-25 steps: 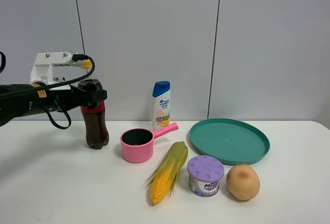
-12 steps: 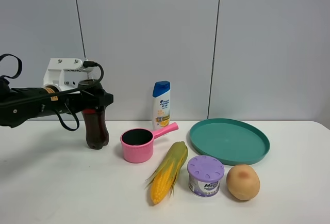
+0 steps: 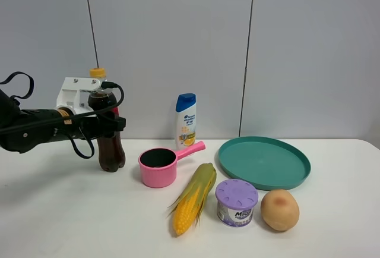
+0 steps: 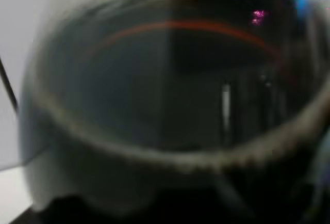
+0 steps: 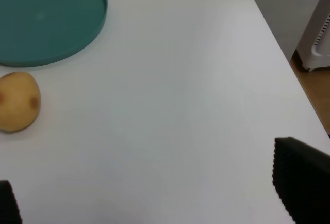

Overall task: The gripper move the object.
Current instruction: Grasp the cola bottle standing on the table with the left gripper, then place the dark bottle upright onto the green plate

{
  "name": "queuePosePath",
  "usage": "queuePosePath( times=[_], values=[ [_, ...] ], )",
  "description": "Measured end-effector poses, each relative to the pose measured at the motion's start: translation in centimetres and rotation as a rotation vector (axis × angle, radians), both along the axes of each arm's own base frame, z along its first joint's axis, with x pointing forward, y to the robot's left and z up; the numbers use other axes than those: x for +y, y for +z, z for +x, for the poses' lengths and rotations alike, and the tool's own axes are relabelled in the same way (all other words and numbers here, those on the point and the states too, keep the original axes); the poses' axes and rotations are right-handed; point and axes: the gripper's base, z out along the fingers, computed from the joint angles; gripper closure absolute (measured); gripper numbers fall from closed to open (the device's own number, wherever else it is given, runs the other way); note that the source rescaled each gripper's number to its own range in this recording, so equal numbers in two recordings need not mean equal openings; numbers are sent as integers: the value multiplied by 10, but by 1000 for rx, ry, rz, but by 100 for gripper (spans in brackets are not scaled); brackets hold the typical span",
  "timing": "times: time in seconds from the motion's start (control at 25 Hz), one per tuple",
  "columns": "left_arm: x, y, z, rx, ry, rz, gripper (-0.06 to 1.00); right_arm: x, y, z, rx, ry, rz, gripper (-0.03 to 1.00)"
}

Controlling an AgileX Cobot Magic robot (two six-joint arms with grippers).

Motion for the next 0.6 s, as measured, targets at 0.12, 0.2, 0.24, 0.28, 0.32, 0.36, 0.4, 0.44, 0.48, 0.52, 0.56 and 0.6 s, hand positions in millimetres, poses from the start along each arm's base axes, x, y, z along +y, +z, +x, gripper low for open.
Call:
queuePosePath(
  times=[0.12, 0.2, 0.24, 0.28, 0.32, 0.36, 0.4, 0.44, 0.48, 0.52, 0.56, 0.6],
  values=[
    [0, 0, 0, -2, -5, 3, 92, 0, 0, 0, 0, 0, 0, -3],
    [-1, 0, 0, -1, -9, 3, 92, 0, 0, 0, 0, 0, 0, -3],
    [-1, 0, 0, -1, -9, 0, 92, 0, 0, 0, 0, 0, 0, -3],
    [-1, 0, 0, 1, -8, -3, 92, 0, 0, 0, 0, 0, 0, -3],
    [-1, 0, 0, 3, -6, -10, 92, 0, 0, 0, 0, 0, 0, -3],
    [-1, 2, 0, 3, -4, -14, 92, 0, 0, 0, 0, 0, 0, -3],
    [-1, 4, 0, 6, -5, -15, 92, 0, 0, 0, 0, 0, 0, -3],
    [-1, 7, -1, 13, -11, -7, 92, 0, 0, 0, 0, 0, 0, -3],
    [-1, 11, -2, 19, -18, 6, 92, 0, 0, 0, 0, 0, 0, -3],
    [-1, 16, -4, 24, -25, 19, 92, 0, 0, 0, 0, 0, 0, -3],
    [-1, 25, -6, 18, -31, 33, 92, 0, 0, 0, 0, 0, 0, -3],
    [-1, 37, -7, 3, -35, 41, 92, 0, 0, 0, 0, 0, 0, -3]
  ],
)
